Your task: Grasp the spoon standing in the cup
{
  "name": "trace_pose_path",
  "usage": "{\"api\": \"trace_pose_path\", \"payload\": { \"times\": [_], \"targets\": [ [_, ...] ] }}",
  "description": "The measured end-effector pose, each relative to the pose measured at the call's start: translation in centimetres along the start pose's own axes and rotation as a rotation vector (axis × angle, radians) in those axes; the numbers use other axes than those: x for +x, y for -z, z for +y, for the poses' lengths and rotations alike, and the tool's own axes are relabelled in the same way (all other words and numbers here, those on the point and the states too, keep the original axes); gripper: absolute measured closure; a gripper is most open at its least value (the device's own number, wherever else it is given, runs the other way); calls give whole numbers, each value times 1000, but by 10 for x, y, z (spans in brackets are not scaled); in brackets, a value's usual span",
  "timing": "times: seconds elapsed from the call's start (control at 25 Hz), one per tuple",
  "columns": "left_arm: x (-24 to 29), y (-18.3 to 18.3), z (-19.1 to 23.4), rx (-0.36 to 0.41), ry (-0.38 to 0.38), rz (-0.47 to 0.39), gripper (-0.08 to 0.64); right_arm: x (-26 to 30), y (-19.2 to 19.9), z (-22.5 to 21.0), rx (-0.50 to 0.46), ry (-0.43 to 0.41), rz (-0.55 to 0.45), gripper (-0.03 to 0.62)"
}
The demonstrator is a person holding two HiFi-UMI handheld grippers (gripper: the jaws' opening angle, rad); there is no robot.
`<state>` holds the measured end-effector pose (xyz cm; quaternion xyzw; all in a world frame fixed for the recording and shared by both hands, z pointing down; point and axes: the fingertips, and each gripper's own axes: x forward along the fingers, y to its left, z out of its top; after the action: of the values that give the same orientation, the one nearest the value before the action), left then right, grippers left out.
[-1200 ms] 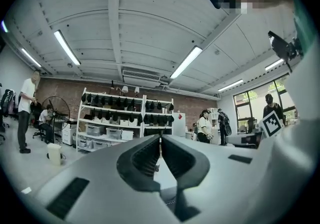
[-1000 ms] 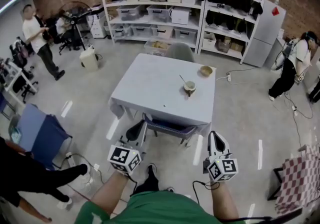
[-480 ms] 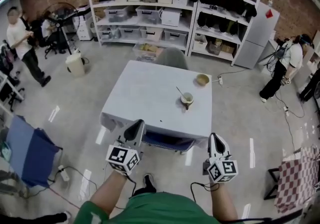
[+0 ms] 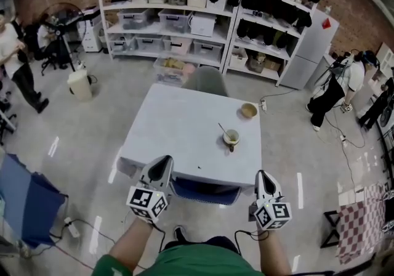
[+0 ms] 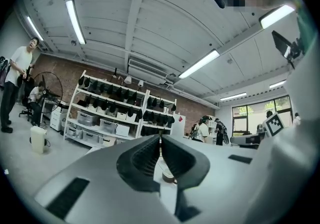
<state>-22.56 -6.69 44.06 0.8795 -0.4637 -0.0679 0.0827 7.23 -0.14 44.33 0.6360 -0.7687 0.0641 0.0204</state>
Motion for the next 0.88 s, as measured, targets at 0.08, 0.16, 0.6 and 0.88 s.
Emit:
{"api": "trace_pose_path", "payload": {
  "times": [0.08, 0.16, 0.6, 0.88],
  "targets": [
    [13, -2, 16, -2, -5, 0, 532, 22, -4, 0, -4, -2, 2, 575],
    [27, 5, 27, -7, -13, 6, 532, 40, 2, -5, -1, -6, 6, 575],
    [126, -3, 5, 7, -46, 25, 532, 114, -11, -81, 63, -79, -25, 575],
    [209, 17, -32, 1, -39, 66, 532, 150, -10, -154, 103, -101, -27, 574]
  ]
}}
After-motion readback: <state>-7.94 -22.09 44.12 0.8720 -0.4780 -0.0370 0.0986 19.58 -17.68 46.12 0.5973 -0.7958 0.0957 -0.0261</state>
